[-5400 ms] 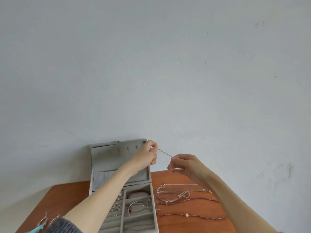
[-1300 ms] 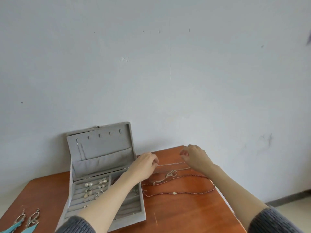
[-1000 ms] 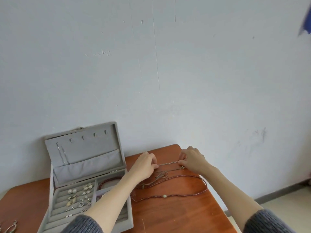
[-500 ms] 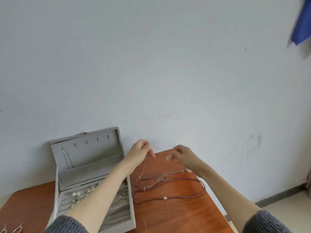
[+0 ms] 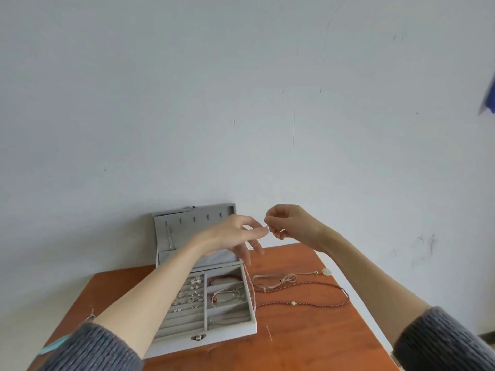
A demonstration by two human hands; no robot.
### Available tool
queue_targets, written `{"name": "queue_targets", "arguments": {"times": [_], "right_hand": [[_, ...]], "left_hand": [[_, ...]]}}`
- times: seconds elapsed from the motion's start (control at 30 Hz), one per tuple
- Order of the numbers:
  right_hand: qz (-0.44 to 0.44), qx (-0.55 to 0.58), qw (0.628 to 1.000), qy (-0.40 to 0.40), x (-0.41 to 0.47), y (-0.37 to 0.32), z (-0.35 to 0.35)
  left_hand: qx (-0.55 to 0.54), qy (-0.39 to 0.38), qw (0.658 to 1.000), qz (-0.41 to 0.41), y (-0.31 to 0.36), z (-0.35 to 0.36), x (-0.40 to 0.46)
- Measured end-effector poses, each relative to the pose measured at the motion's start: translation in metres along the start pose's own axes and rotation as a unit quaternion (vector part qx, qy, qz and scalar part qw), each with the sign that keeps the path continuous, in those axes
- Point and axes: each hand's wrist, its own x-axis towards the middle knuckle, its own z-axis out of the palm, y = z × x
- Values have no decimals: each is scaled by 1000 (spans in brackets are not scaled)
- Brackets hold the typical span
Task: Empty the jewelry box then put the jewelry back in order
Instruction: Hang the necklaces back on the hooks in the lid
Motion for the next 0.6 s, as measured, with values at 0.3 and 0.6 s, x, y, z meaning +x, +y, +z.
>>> {"name": "queue_targets", "arguments": {"times": [0.3, 0.6], "right_hand": [[-26, -33, 999, 11, 9, -49, 37], [-34, -35, 998, -30, 33, -31, 71]], "left_hand": [[-18, 135, 989, 62, 2, -38, -46], [-43, 140, 989, 38, -41, -72, -63]]}}
